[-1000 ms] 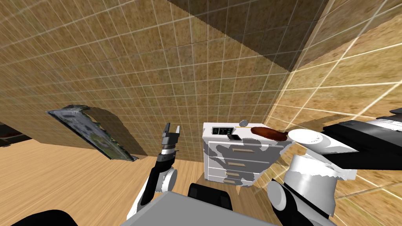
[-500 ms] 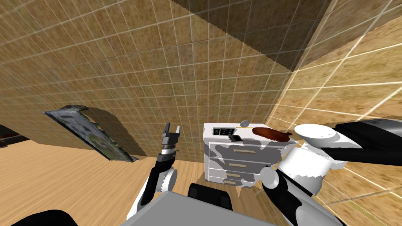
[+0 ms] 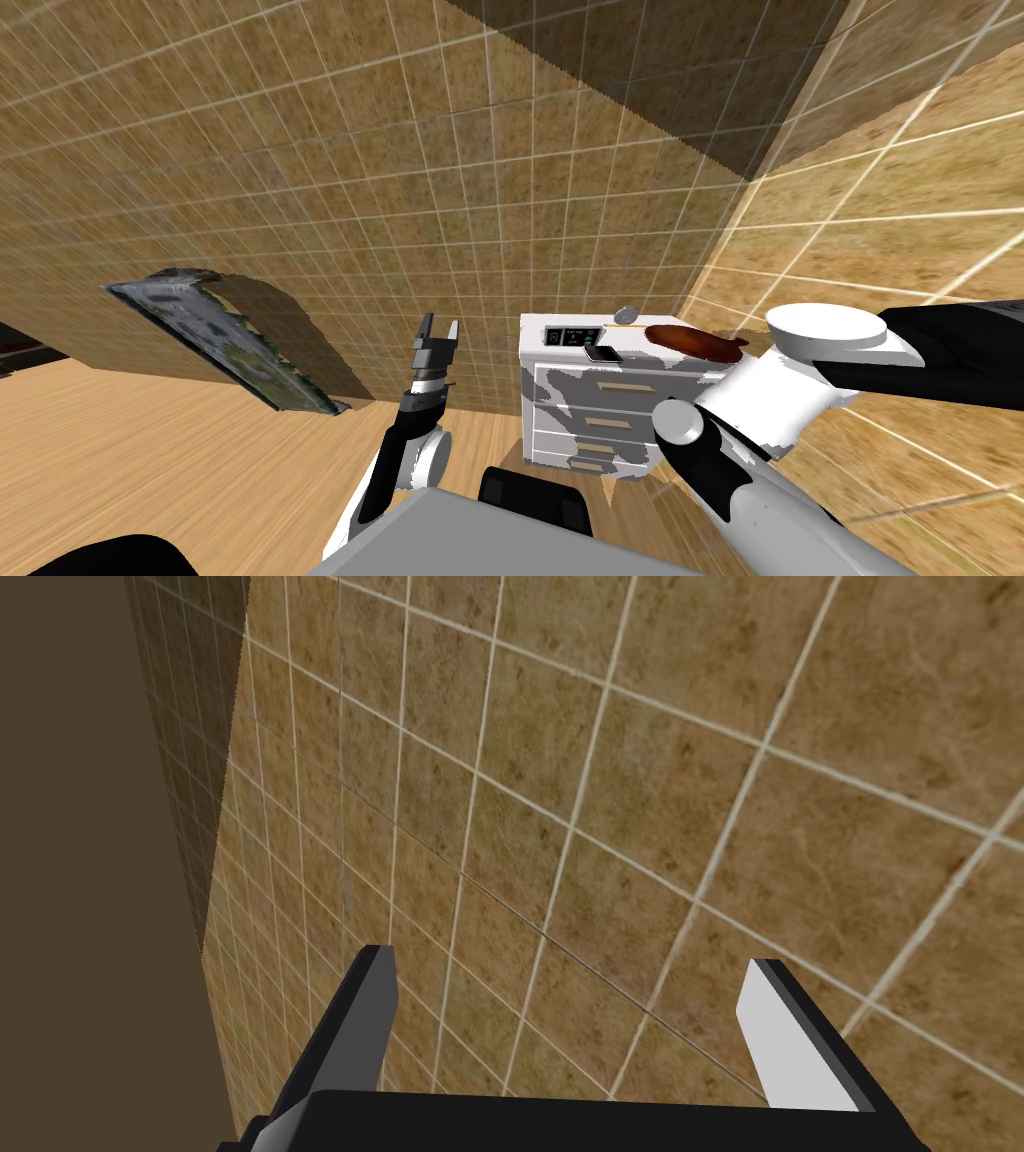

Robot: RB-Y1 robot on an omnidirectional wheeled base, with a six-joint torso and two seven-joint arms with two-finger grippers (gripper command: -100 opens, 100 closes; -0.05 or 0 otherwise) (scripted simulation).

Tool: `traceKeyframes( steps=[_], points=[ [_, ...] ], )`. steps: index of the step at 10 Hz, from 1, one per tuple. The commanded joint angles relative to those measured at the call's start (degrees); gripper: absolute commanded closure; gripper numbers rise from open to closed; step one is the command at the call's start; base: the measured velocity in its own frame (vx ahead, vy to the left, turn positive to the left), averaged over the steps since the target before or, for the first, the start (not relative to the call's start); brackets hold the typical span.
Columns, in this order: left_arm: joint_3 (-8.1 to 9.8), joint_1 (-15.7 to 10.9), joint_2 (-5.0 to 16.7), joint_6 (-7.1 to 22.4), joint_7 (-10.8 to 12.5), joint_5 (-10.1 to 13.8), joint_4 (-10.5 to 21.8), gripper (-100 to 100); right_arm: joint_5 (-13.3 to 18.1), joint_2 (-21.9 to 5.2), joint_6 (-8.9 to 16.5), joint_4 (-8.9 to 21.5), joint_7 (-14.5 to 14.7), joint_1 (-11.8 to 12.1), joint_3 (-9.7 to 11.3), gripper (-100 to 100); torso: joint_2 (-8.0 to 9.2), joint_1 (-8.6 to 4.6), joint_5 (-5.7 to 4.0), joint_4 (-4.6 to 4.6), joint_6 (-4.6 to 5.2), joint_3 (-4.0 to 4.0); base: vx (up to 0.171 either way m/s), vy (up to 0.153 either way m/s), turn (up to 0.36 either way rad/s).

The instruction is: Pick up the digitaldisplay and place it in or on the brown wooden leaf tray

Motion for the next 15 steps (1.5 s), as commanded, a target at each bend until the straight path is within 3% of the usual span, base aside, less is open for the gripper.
traceKeyframes(
  steps=[1,3,4,6,7,8,9,11,12,14,15],
  points=[
    [0.00,0.00,0.00,0.00,0.00,0.00,0.00,0,-2.44,-0.12,-2.24,2.86,0.78,-2.86,-2.86,-100,0.00,0.00,0.00,0.00,0.00,0.00,0.011,0.026,-0.014],
    [0.00,0.00,0.00,0.00,0.00,0.00,0.00,0,-2.44,-0.12,-2.24,3.50,0.78,-5.16,-3.70,-100,-0.01,0.05,0.01,0.00,0.00,0.00,0.007,0.021,-0.007],
    [0.00,0.00,0.00,0.00,0.00,0.00,0.00,0,-4.72,-0.14,-4.50,5.37,1.59,-7.40,-6.38,-100,0.01,0.01,0.00,0.00,0.00,0.01,0.007,0.024,-0.022],
    [0.00,0.00,0.00,0.00,0.00,0.00,0.00,0,-4.72,-0.14,-4.50,6.92,1.59,-9.71,-7.11,-100,0.01,0.05,0.01,0.00,-0.01,0.00,0.003,0.021,-0.005],
    [0.00,0.00,0.00,0.00,0.00,0.00,0.00,0,-6.97,-0.13,-6.78,9.07,2.40,-12.02,-9.79,-100,0.02,0.02,0.00,0.00,0.00,0.01,0.003,0.035,-0.016],
    [0.00,0.00,0.00,0.00,0.00,0.00,0.00,0,-6.97,-0.13,-6.78,10.42,2.40,-13.70,-10.48,-100,0.01,0.06,0.00,0.00,0.00,0.00,0.002,0.037,-0.020],
    [0.00,0.00,0.00,0.00,0.00,0.00,0.00,0,-9.19,-0.10,-9.08,12.83,3.21,-15.51,-12.58,-100,0.02,0.08,0.02,0.00,0.00,0.01,0.008,0.048,-0.025],
    [0.00,0.00,0.00,0.00,0.00,0.00,0.00,0,-9.19,-0.10,-9.08,13.99,3.21,-18.60,-13.79,-100,0.01,0.10,0.02,0.00,0.00,0.00,0.001,0.028,-0.008],
    [0.00,0.00,0.00,0.00,0.00,0.00,0.00,0,-11.35,-0.03,-11.38,16.51,4.01,-20.38,-16.47,-100,0.03,0.04,0.02,0.01,0.00,0.02,-0.002,0.029,-0.020],
    [0.00,0.00,0.00,0.00,0.00,0.00,0.00,0,-11.35,-0.03,-11.38,17.61,4.01,-23.03,-17.03,-100,0.03,0.07,0.01,0.00,0.01,0.02,-0.001,0.027,-0.012],
    [0.00,0.00,0.00,0.00,0.00,0.00,0.00,0,-13.47,0.05,-13.68,20.00,4.80,-25.08,-19.82,-100,0.04,0.03,0.01,0.01,0.00,0.02,-0.001,0.032,-0.025]
  ],
)
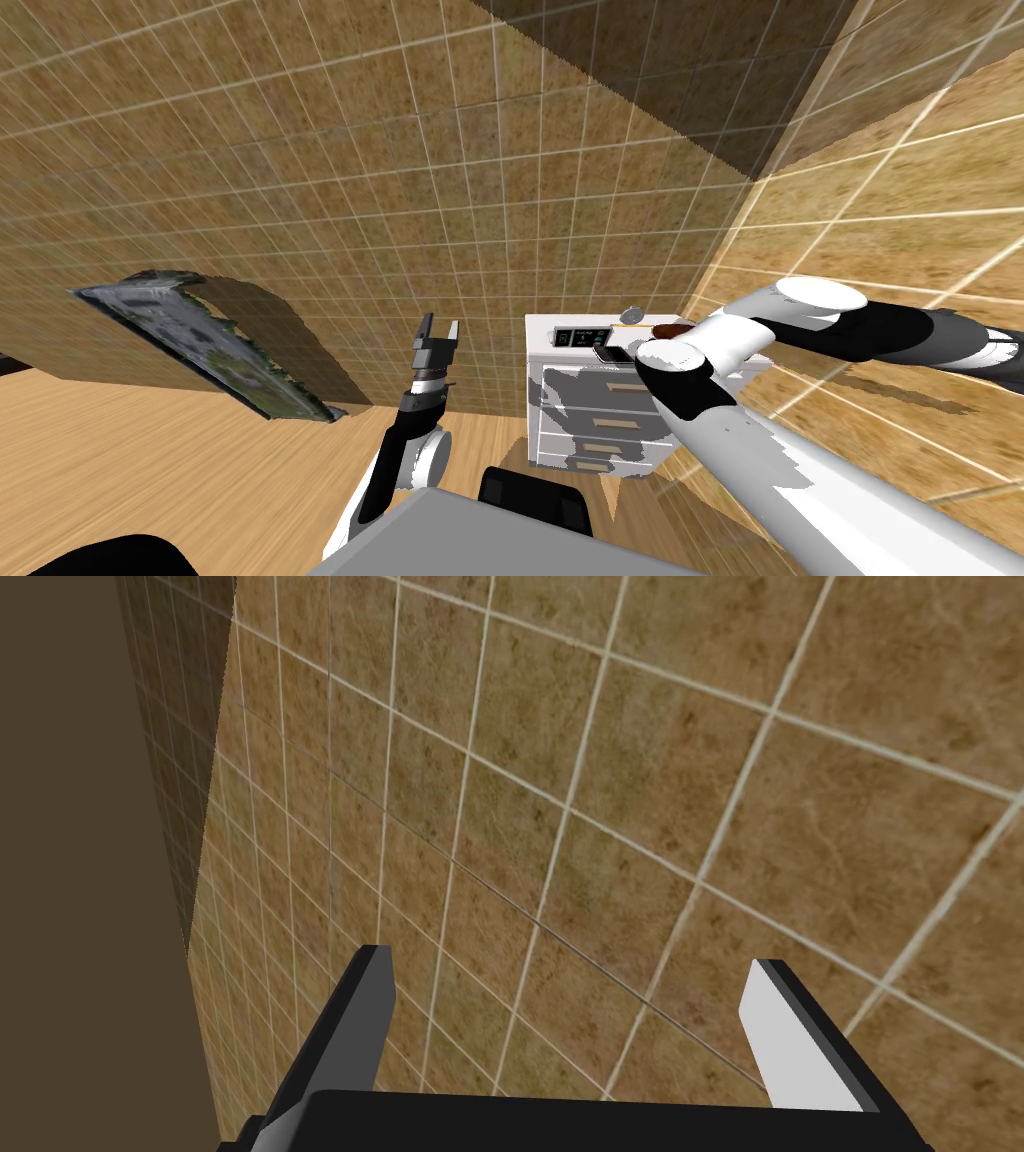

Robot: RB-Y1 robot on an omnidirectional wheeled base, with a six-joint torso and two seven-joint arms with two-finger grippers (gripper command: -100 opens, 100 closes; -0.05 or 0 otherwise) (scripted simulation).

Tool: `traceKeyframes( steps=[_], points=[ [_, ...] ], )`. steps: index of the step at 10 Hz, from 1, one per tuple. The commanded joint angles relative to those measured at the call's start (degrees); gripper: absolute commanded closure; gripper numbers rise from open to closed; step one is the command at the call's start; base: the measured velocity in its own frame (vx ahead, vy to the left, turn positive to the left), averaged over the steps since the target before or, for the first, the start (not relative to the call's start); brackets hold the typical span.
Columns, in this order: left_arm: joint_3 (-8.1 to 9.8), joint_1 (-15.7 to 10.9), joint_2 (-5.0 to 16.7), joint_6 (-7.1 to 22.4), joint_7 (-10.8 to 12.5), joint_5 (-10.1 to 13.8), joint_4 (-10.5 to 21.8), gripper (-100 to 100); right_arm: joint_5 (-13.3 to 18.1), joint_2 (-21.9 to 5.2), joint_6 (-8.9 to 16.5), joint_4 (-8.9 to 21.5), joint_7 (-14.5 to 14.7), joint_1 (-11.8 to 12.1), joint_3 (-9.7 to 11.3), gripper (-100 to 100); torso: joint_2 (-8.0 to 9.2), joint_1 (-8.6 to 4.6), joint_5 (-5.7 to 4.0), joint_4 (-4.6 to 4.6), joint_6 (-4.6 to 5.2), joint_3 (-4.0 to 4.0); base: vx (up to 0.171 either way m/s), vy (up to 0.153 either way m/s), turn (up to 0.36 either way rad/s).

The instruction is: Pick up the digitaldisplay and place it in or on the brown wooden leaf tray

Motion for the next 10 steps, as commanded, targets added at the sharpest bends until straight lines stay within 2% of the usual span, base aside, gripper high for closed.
traceKeyframes(
  steps=[1,2,3,4,5,6,7,8,9,10],
  points=[
    [0.00,0.00,0.00,0.00,0.00,0.00,0.00,0,-0.88,-0.14,-1.51,2.86,0.40,-2.86,-1.61,-100,0.00,0.00,0.00,0.00,0.00,0.00,-0.002,0.039,-0.019],
    [0.00,0.00,0.00,0.00,0.00,0.00,0.00,0,-0.88,-0.14,-1.51,2.86,0.40,-3.55,-1.61,-100,0.00,0.02,0.02,0.00,-0.01,0.00,-0.002,0.021,0.000],
    [0.00,0.00,0.00,0.00,0.00,0.00,0.00,0,-2.94,-0.03,-3.80,5.44,1.17,-5.76,-4.35,-100,0.01,-0.01,0.02,0.01,0.00,0.01,-0.008,0.034,-0.030],
    [0.00,0.00,0.00,0.00,0.00,0.00,0.00,0,-2.94,-0.03,-3.80,6.30,1.17,-7.45,-4.70,-100,0.02,0.02,0.01,0.00,0.00,0.01,-0.006,0.040,-0.020],
    [0.00,0.00,0.00,0.00,0.00,0.00,0.00,0,-4.92,0.09,-6.10,8.44,1.92,-9.15,-7.07,-100,0.02,0.03,0.02,0.01,0.00,0.01,-0.005,0.058,-0.032],
    [0.00,0.00,0.00,0.00,0.00,0.00,0.00,0,-4.92,0.09,-6.10,10.18,1.92,-10.84,-7.71,-100,0.01,0.09,0.02,0.00,0.00,0.01,-0.008,0.053,-0.022],
    [0.00,0.00,0.00,0.00,0.00,0.00,0.00,0,-4.92,0.09,-6.10,10.18,1.92,-11.83,-7.71,-100,0.01,0.10,0.04,0.01,-0.02,0.01,-0.005,0.024,0.005],
    [0.00,0.00,0.00,0.00,0.00,0.00,0.00,0,-6.83,0.23,-8.39,13.30,2.65,-14.02,-10.33,-100,0.02,0.02,0.03,0.01,0.00,0.02,-0.007,0.038,-0.035],
    [0.00,0.00,0.00,0.00,0.00,0.00,0.00,0,-6.83,0.23,-8.39,13.80,2.65,-15.77,-10.64,-100,0.02,0.04,0.02,0.01,0.00,0.01,-0.010,0.037,-0.022],
    [0.00,0.00,0.00,0.00,0.00,0.00,0.00,0,-8.64,0.39,-10.68,15.92,3.35,-17.52,-13.04,-100,0.04,0.05,0.03,0.01,0.00,0.03,-0.017,0.051,-0.032]
  ],
)
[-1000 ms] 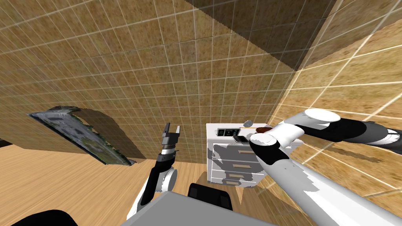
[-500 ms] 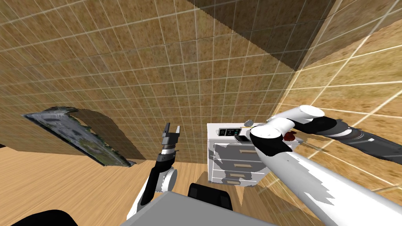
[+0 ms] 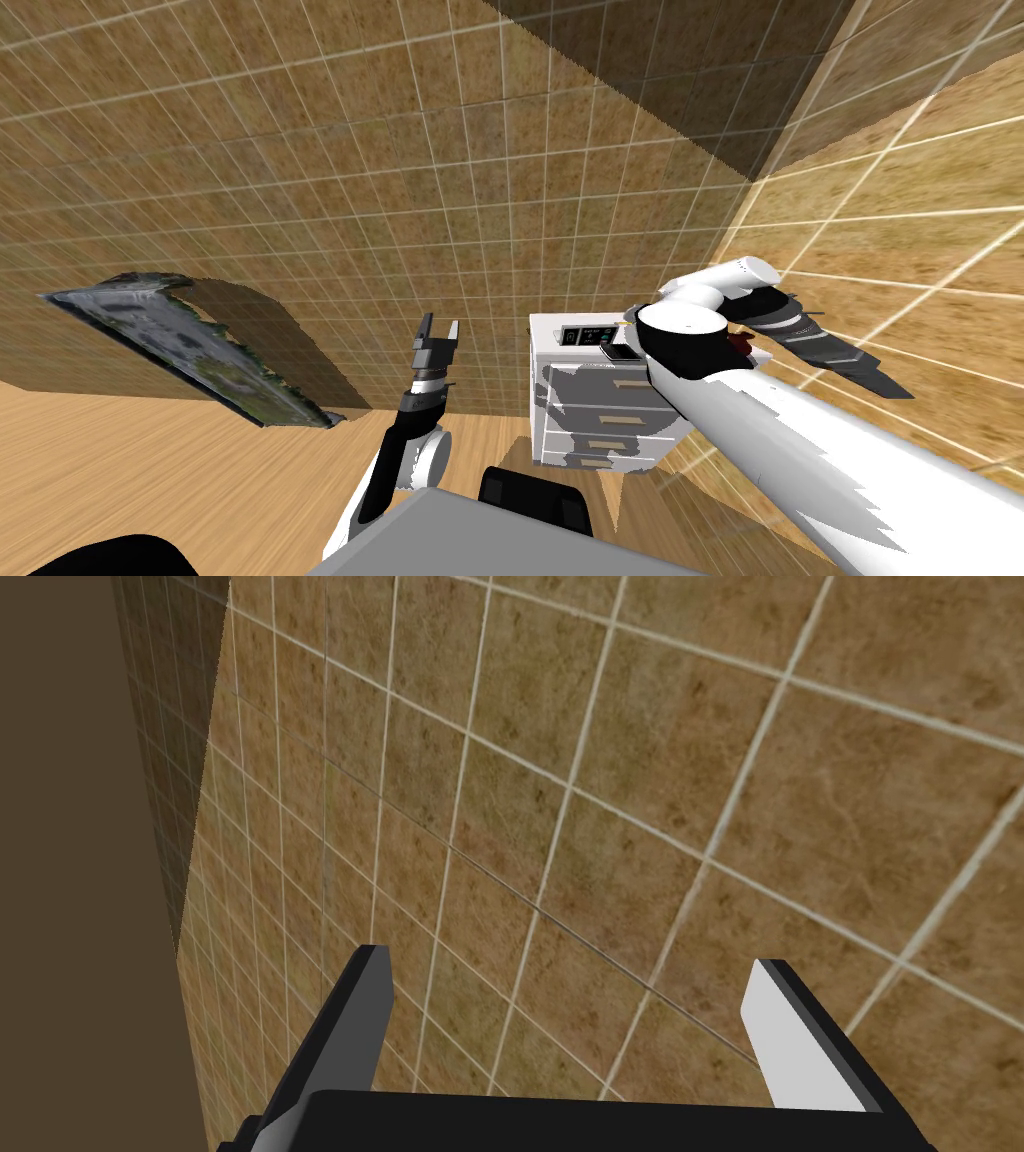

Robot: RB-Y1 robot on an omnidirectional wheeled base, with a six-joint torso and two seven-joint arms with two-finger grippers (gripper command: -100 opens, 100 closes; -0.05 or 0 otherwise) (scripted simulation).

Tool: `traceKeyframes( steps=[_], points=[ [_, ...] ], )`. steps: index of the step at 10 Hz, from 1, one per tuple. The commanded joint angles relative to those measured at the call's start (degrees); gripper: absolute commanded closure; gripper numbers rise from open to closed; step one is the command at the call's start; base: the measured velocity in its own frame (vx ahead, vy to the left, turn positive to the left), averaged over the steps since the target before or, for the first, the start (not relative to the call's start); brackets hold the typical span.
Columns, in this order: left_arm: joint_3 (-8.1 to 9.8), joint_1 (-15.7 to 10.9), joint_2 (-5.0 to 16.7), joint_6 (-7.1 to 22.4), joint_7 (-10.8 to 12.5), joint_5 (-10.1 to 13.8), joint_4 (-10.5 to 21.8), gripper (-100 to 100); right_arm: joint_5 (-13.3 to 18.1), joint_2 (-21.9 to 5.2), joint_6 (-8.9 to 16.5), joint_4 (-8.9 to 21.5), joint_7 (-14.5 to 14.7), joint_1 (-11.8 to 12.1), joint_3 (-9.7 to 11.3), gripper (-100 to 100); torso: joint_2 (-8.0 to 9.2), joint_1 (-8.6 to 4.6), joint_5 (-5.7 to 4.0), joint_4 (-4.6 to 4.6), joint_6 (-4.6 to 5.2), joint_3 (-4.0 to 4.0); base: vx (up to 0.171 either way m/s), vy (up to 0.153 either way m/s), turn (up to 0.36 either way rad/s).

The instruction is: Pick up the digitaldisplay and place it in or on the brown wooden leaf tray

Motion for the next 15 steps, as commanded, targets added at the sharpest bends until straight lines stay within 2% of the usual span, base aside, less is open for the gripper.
traceKeyframes(
  steps=[1,2,3,4,5,6,7,8,9,10,11,12,13,14,15],
  points=[
    [0.00,0.00,0.00,0.00,0.00,0.00,0.00,0,-1.03,0.36,-1.21,2.16,0.39,-2.86,-1.82,-100,0.00,0.00,0.00,0.00,0.00,0.00,-0.007,0.048,-0.023],
    [0.00,0.00,0.00,0.00,0.00,0.00,0.00,0,-1.03,0.36,-1.21,2.16,0.39,-2.95,-1.82,-100,-0.02,0.01,0.01,0.00,0.00,-0.01,0.000,0.024,0.006],
    [0.00,0.00,0.00,0.00,0.00,0.00,0.00,0,-2.73,0.52,-3.50,3.94,1.05,-5.39,-4.57,-100,-0.04,-0.09,-0.02,0.00,0.02,-0.02,-0.009,0.037,-0.031],
    [0.00,0.00,0.00,0.00,0.00,0.00,0.00,0,-2.73,0.52,-3.50,4.56,1.05,-6.52,-4.59,-100,-0.02,-0.06,-0.02,0.00,0.01,-0.01,-0.014,0.039,-0.028],
    [0.00,0.00,0.00,0.00,0.00,0.00,0.00,0,-2.73,0.52,-3.50,5.58,1.05,-6.52,-4.59,-100,0.00,-0.05,0.00,0.01,0.01,0.00,-0.007,0.020,0.003],
    [0.00,0.00,0.00,0.00,0.00,0.00,0.00,0,-4.32,0.69,-5.79,7.48,1.67,-9.15,-7.29,-100,-0.01,-0.12,-0.03,0.00,0.02,-0.01,-0.008,0.038,-0.030],
    [0.00,0.00,0.00,0.00,0.00,0.00,0.00,0,-4.32,0.69,-5.79,8.85,1.67,-9.85,-7.29,-100,-0.02,-0.08,-0.02,0.00,0.02,-0.01,-0.010,0.041,-0.024],
    [0.00,0.00,0.00,0.00,0.00,0.00,0.00,0,-4.32,0.69,-5.79,8.93,1.67,-9.85,-7.29,-100,-0.02,-0.06,-0.01,-0.01,0.01,-0.01,-0.007,0.020,0.004],
    [0.00,0.00,0.00,0.00,0.00,0.00,0.00,0,-5.78,0.84,-8.08,11.94,2.25,-12.34,-9.92,-100,-0.01,-0.11,-0.02,0.00,0.03,0.00,-0.019,0.033,-0.039],
    [0.00,0.00,0.00,0.00,0.00,0.00,0.00,0,-5.78,0.84,-8.08,10.89,2.25,-12.94,-9.92,-100,0.03,-0.05,-0.01,0.00,0.01,0.01,-0.014,0.039,-0.016],
    [0.00,0.00,0.00,0.00,0.00,0.00,0.00,0,-5.78,0.84,-8.08,11.94,2.25,-12.94,-9.92,-100,0.02,-0.07,-0.01,0.01,0.03,0.02,-0.002,0.019,0.001],
    [0.00,0.00,0.00,0.00,0.00,0.00,0.00,0,-7.12,0.99,-10.39,14.28,2.78,-15.67,-12.50,-100,-0.02,-0.14,-0.03,0.00,0.03,-0.01,-0.009,0.037,-0.037],
    [0.00,0.00,0.00,0.00,0.00,0.00,0.00,0,-7.12,0.99,-10.39,14.81,2.78,-15.78,-12.50,-100,-0.01,-0.07,-0.02,0.00,0.02,-0.01,-0.015,0.037,-0.016],
    [0.00,0.00,0.00,0.00,0.00,0.00,0.00,0,-8.33,1.12,-12.70,16.91,3.26,-18.25,-15.00,-100,0.01,-0.05,-0.01,0.00,0.02,0.01,-0.018,0.040,-0.022],
    [0.00,0.00,0.00,0.00,0.00,0.00,0.00,0,-8.33,1.12,-12.70,17.44,3.26,-18.34,-15.03,-100,0.03,-0.03,0.00,0.01,0.02,0.02,-0.012,0.038,-0.016]
  ],
)
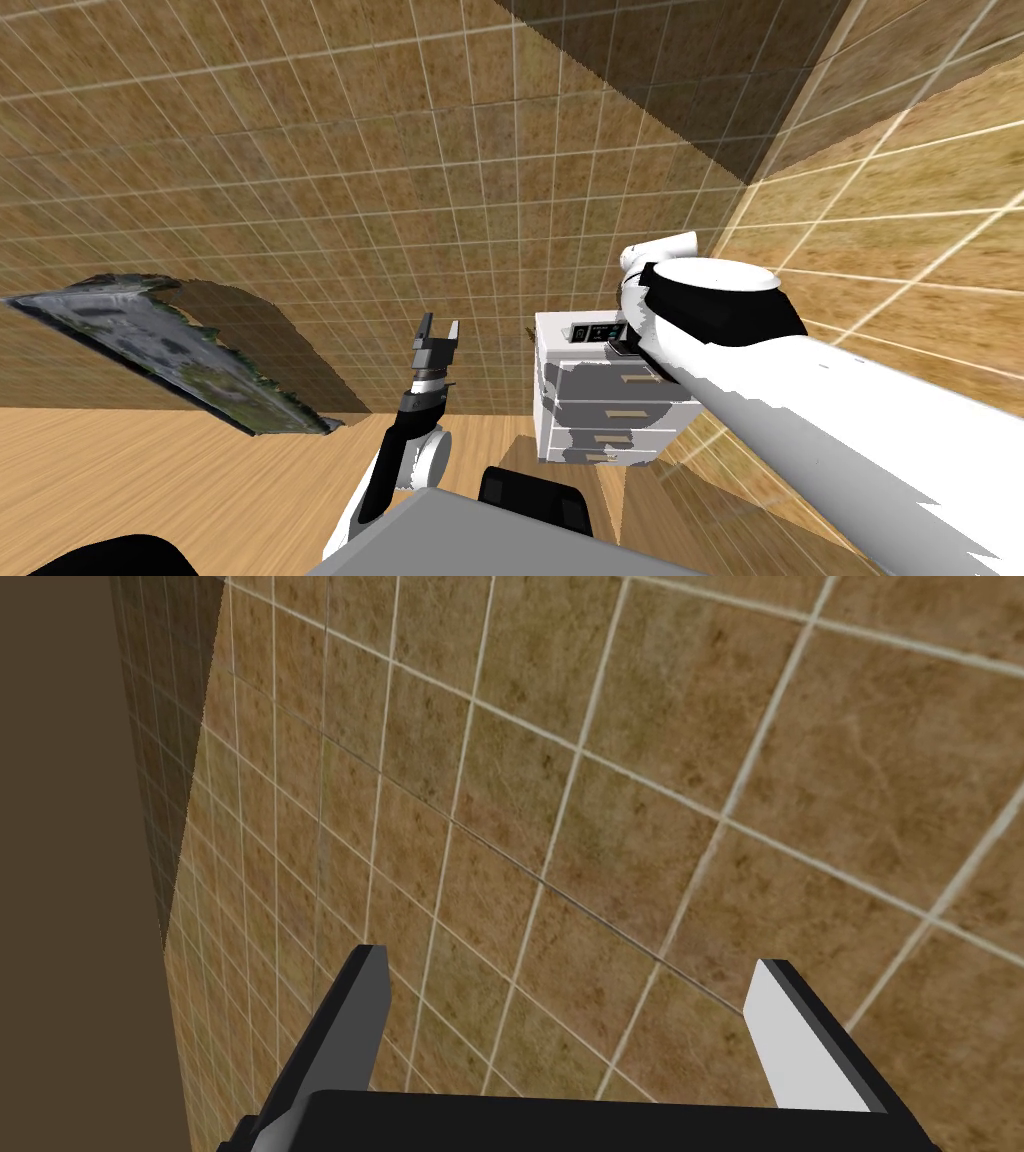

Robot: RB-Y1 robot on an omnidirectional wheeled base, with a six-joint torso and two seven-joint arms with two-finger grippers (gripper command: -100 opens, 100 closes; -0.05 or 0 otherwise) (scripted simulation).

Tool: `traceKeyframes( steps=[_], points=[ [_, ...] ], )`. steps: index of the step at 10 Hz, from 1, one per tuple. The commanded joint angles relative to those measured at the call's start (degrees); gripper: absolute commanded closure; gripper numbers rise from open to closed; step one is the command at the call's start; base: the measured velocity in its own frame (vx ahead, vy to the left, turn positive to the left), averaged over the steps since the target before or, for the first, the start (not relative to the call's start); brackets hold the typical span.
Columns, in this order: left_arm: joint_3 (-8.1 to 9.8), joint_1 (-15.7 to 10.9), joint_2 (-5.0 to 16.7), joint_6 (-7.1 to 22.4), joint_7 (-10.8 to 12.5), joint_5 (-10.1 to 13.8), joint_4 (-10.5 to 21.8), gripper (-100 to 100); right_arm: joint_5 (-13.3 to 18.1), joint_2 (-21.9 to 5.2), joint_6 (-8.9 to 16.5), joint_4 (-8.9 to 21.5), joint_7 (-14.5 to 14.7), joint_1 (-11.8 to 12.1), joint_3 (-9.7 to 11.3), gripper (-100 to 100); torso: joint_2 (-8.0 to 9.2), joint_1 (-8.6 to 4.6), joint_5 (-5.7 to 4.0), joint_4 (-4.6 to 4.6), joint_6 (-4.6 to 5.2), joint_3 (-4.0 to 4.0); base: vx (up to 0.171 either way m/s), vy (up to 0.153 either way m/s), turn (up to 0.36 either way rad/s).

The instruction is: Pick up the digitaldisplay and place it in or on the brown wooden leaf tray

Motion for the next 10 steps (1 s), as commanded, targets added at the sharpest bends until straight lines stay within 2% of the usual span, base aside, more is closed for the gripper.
traceKeyframes(
  steps=[1,3,4,5,6,7,9,10],
  points=[
    [0.00,0.00,0.00,0.00,0.00,0.00,0.00,0,-0.24,-0.66,-0.41,2.18,-0.78,0.05,-0.43,-100,0.00,0.00,0.00,0.00,0.00,0.00,-0.004,0.018,-0.002],
    [0.00,0.00,0.00,0.00,0.00,0.00,0.00,0,-2.26,-0.43,-4.16,5.85,0.04,-3.83,-4.70,-100,-0.03,-0.07,-0.02,-0.01,0.00,-0.02,-0.013,0.038,-0.037],
    [0.00,0.00,0.00,0.00,0.00,0.00,0.00,0,-2.26,-0.43,-5.11,6.59,0.04,-4.24,-5.41,-100,-0.01,0.04,0.01,0.01,-0.01,0.00,-0.014,0.046,-0.014],
    [0.00,0.00,0.00,0.00,0.00,0.00,0.00,0,-3.06,-0.33,-7.50,8.33,0.37,-5.94,-7.52,-100,0.00,0.04,0.01,-0.01,-0.01,0.00,-0.022,0.034,-0.018],
    [0.00,0.00,0.00,0.00,0.00,0.00,0.00,0,-3.06,-0.33,-7.50,7.65,0.37,-5.94,-7.87,-100,0.03,0.00,0.00,0.00,0.00,0.01,-0.016,0.029,-0.009],
    [0.00,0.00,0.00,0.00,0.00,0.00,0.00,0,-3.06,-0.33,-7.50,8.33,0.37,-5.94,-7.87,-100,0.01,-0.05,-0.02,0.00,0.01,0.00,-0.005,0.014,0.000],
    [0.00,0.00,0.00,0.00,0.00,0.00,0.00,0,-4.20,-0.20,-11.64,10.80,0.85,-8.36,-11.99,-100,-0.03,-0.11,-0.04,-0.01,0.01,-0.02,-0.011,0.023,-0.021],
    [0.00,0.00,0.00,0.00,0.00,0.00,0.00,0,-4.20,-0.20,-12.14,11.54,0.85,-8.36,-12.56,-100,-0.02,-0.08,-0.03,-0.01,0.01,-0.02,-0.011,0.022,-0.007]
  ],
)
